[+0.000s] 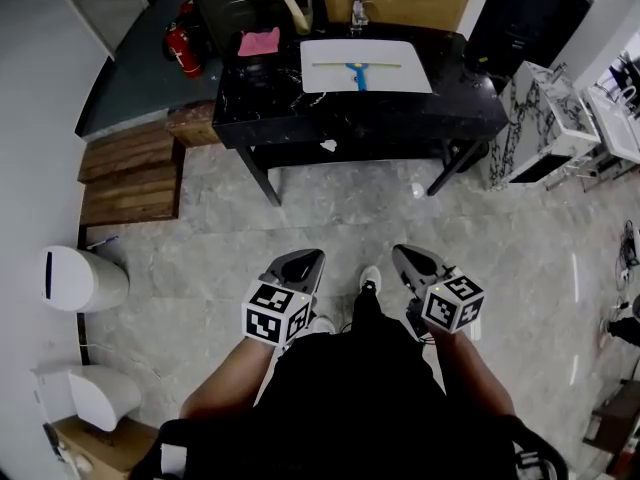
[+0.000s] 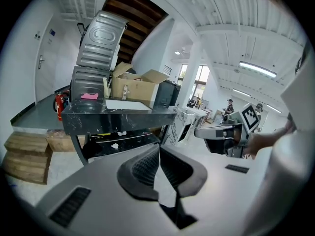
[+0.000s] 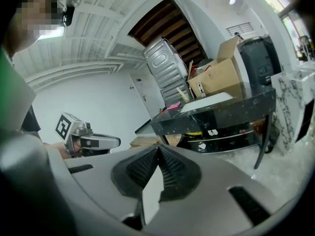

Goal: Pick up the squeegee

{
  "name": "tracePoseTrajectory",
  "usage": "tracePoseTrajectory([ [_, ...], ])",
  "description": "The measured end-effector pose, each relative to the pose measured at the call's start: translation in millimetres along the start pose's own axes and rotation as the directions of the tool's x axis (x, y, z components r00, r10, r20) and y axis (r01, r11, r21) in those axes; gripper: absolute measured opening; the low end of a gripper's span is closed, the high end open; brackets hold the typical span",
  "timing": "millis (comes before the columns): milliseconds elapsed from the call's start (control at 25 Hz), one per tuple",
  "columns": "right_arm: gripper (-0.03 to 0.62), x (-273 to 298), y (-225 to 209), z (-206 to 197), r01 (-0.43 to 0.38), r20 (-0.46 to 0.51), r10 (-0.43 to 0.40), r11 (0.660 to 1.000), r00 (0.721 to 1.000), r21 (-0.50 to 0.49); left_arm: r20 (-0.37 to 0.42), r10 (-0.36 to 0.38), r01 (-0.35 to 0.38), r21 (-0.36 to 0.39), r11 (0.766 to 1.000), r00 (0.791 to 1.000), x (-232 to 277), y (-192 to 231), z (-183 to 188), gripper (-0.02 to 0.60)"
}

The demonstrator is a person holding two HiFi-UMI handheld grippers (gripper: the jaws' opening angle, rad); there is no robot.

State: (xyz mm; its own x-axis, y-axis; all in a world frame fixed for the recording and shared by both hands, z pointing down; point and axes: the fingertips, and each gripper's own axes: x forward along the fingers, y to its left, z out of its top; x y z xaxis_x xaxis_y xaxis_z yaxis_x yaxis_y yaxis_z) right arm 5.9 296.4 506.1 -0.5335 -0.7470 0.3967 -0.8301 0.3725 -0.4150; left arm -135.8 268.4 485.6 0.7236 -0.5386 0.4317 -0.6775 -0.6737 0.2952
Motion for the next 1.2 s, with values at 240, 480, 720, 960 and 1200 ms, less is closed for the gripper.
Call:
tracePoseTrajectory([
  [240, 0.009, 18.9, -30.3, 29.1, -0.007, -0.008, 0.007, 0.999, 1.000, -0.034, 0.010, 0.006, -0.006, 0.000, 1.000, 1.000, 39.1, 8.9, 31.5, 0.017],
  [480, 0.009, 34.2, -67.7, 56.5, -0.007, -0.002, 0.007, 0.999, 1.000, -0.038, 0.021, 0.012, -0.012, 0.017, 1.000, 1.000, 78.5, 17.9, 61.9, 0.017],
  [720, 0.009, 41.8, -95.2, 82.3, -0.025, 0.014, 0.025, 0.998, 1.000, -0.053, 0.024, 0.024, -0.025, 0.033, 0.999, 0.999, 109.0, 18.5, 84.1, 0.017],
  [960, 0.009, 45.6, -114.8, 103.2, -0.055, 0.015, 0.057, 0.995, 0.998, -0.084, 0.029, 0.037, -0.038, 0.030, 0.999, 0.999, 134.0, 15.9, 100.7, 0.017],
  [1200, 0.009, 42.3, -135.7, 116.6, -0.083, 0.018, 0.086, 0.990, 0.996, -0.113, 0.039, 0.068, -0.069, 0.030, 0.997, 0.997, 157.4, 12.8, 114.1, 0.017],
])
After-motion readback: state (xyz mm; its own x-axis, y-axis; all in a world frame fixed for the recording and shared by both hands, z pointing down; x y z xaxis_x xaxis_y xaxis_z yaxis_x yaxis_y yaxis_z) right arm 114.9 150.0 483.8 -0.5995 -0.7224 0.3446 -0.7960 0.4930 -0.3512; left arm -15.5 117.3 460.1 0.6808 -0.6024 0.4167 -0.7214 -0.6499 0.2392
